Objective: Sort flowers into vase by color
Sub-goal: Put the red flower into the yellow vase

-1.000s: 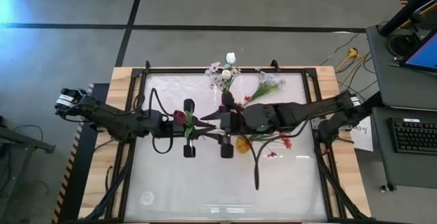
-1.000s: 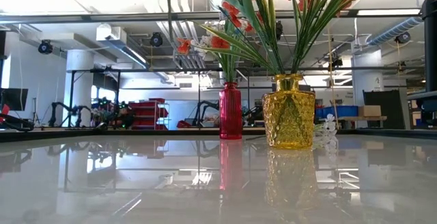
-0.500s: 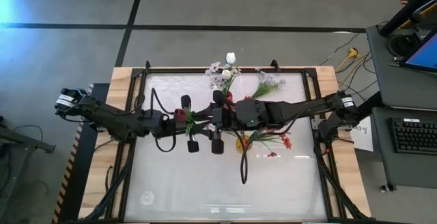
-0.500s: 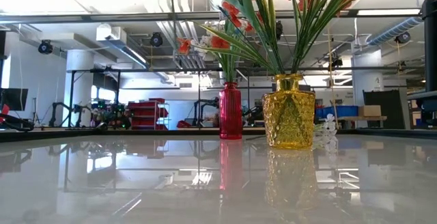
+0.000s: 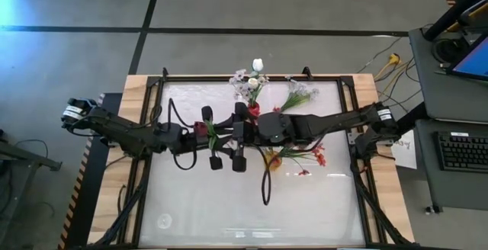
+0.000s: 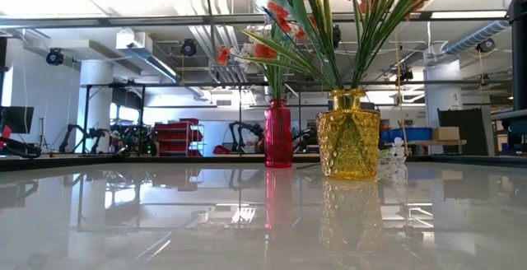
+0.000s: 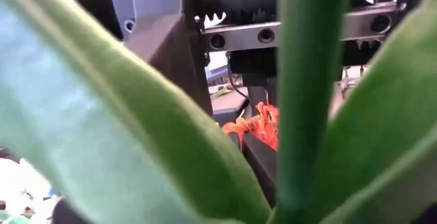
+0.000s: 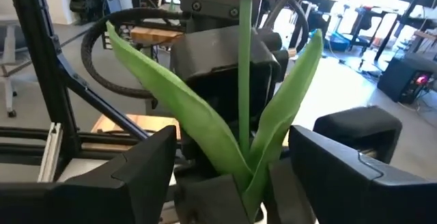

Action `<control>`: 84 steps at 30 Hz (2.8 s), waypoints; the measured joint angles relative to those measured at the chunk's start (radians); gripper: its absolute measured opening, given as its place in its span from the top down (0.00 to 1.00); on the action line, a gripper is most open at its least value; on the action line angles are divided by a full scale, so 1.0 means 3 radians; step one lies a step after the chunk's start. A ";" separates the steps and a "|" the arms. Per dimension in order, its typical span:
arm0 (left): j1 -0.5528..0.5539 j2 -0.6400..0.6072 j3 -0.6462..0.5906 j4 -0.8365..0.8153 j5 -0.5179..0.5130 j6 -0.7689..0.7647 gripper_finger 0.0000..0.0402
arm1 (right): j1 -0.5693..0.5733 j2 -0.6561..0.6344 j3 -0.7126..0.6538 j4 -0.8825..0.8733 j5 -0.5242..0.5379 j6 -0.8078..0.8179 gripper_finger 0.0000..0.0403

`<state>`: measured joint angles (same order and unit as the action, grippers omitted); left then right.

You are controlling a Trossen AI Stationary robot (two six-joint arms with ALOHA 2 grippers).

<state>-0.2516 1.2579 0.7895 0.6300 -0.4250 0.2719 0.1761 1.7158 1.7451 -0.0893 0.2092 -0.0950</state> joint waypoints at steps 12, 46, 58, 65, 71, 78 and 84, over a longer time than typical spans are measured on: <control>0.0000 0.0001 0.0000 0.0038 -0.0023 -0.0001 1.00 | -0.0080 0.0028 0.0000 0.0104 0.0002 -0.0121 0.54; -0.0101 -0.0580 0.0003 -0.1491 0.0244 -0.0519 0.38 | 0.0091 -0.1197 -0.0081 -0.0769 -0.0026 0.0147 0.96; -0.0192 -0.0468 -0.0102 -0.1608 0.0693 -0.0598 0.39 | 0.0351 -0.2028 -0.1650 0.0502 0.0126 0.0123 0.96; -0.0192 -0.0183 -0.0108 -0.1600 0.0693 -0.0532 0.39 | 0.0352 -0.2308 -0.2277 0.0666 0.0127 0.0258 0.96; -0.0189 0.0018 -0.0112 -0.1569 0.0669 -0.0500 0.39 | 0.0352 -0.2355 -0.2578 0.0797 0.0178 0.0190 0.96; -0.0187 -0.0039 -0.0111 -0.1500 0.0662 -0.0497 0.39 | 0.0351 -0.2212 -0.2729 0.0876 0.0369 0.0147 0.96; -0.0188 -0.0144 -0.0111 -0.1494 0.0499 -0.0497 0.39 | 0.0351 -0.2054 -0.2743 0.0876 0.0481 0.0133 0.96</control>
<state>-0.3080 1.2147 0.7563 0.1820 -0.2753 0.1226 0.2813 1.0996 0.9221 0.1734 0.3535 -0.0551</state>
